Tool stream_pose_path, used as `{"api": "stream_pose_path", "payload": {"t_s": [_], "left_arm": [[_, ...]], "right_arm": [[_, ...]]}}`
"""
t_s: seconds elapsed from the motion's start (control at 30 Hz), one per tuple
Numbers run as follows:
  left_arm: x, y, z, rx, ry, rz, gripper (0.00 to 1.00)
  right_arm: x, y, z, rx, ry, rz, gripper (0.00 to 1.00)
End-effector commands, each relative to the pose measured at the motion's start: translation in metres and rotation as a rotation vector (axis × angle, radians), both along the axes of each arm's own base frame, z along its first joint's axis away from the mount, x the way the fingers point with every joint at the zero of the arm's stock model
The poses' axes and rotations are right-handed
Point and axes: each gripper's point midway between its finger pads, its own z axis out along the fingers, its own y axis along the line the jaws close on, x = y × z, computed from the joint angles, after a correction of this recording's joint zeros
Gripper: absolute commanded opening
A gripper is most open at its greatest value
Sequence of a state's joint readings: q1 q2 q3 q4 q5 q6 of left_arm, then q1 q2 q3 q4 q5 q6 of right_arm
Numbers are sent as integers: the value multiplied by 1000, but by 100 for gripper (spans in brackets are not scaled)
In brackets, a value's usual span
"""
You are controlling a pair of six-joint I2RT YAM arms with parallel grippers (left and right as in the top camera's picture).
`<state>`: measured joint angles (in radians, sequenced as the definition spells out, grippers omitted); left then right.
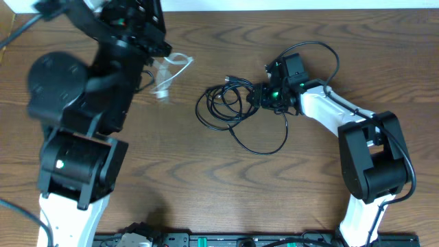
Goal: Untangle cables
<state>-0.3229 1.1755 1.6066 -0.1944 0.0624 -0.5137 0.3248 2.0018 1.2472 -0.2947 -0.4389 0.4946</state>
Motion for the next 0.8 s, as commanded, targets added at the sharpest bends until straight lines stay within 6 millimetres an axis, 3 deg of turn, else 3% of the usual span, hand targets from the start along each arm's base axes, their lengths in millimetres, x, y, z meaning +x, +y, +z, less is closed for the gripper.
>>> {"api": "stream_pose_path", "payload": {"t_s": [0.0, 0.2, 0.33, 0.53, 0.77], "left_arm": [[14, -6, -25, 54, 83, -11, 7], [26, -37, -76, 149, 234, -162, 8], [23, -65, -95, 223, 248, -335, 7], [-2, -108, -109, 315, 189, -668, 7], [-19, -115, -113, 273, 181, -887, 7]], "right_arm": [[7, 7, 57, 95, -164, 154, 61], [-2, -3, 154, 183, -414, 279, 77], [-11, -10, 198, 176, -534, 304, 85], [-28, 0, 235, 234, -673, 421, 86], [-47, 17, 261, 375, -789, 591, 87]]}}
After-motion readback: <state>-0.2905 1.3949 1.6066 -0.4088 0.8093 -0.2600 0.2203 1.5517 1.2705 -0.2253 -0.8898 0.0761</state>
